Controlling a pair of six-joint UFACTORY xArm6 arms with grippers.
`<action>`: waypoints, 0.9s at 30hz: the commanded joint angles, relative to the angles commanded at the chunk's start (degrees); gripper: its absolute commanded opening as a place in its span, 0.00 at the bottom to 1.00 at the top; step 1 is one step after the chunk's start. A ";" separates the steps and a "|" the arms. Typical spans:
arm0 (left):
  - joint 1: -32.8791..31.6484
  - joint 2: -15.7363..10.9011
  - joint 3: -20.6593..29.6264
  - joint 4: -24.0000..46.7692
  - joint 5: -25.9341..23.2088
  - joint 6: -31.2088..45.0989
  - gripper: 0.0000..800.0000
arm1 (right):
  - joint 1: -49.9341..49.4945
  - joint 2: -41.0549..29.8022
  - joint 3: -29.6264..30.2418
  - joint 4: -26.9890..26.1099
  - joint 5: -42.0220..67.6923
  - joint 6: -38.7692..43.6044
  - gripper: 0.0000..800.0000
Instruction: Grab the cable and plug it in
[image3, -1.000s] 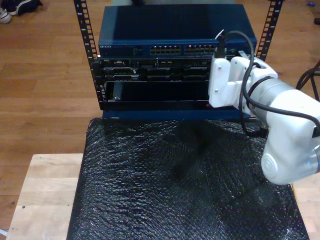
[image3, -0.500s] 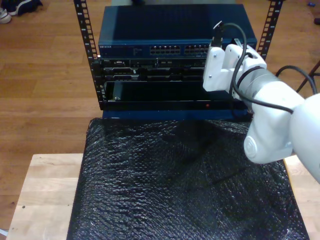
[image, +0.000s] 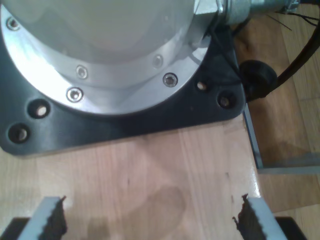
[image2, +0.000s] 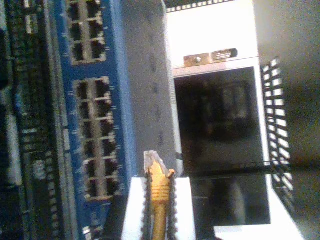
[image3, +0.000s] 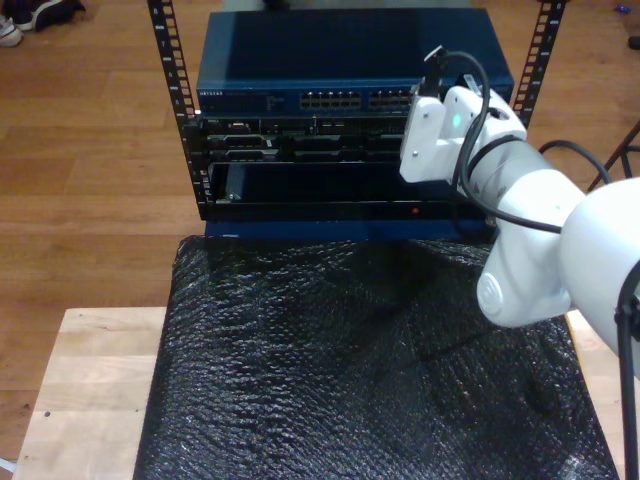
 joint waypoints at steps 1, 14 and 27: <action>0.00 0.00 0.00 0.00 0.00 0.09 1.00 | 0.00 0.53 -0.79 0.00 -0.18 0.00 0.00; 0.00 0.00 0.00 0.00 0.00 0.09 1.00 | 0.44 8.53 -7.12 0.44 -5.71 -0.53 0.00; 0.00 0.00 0.00 0.00 0.00 0.09 1.00 | 4.40 11.60 -7.21 13.63 -14.51 -11.25 0.00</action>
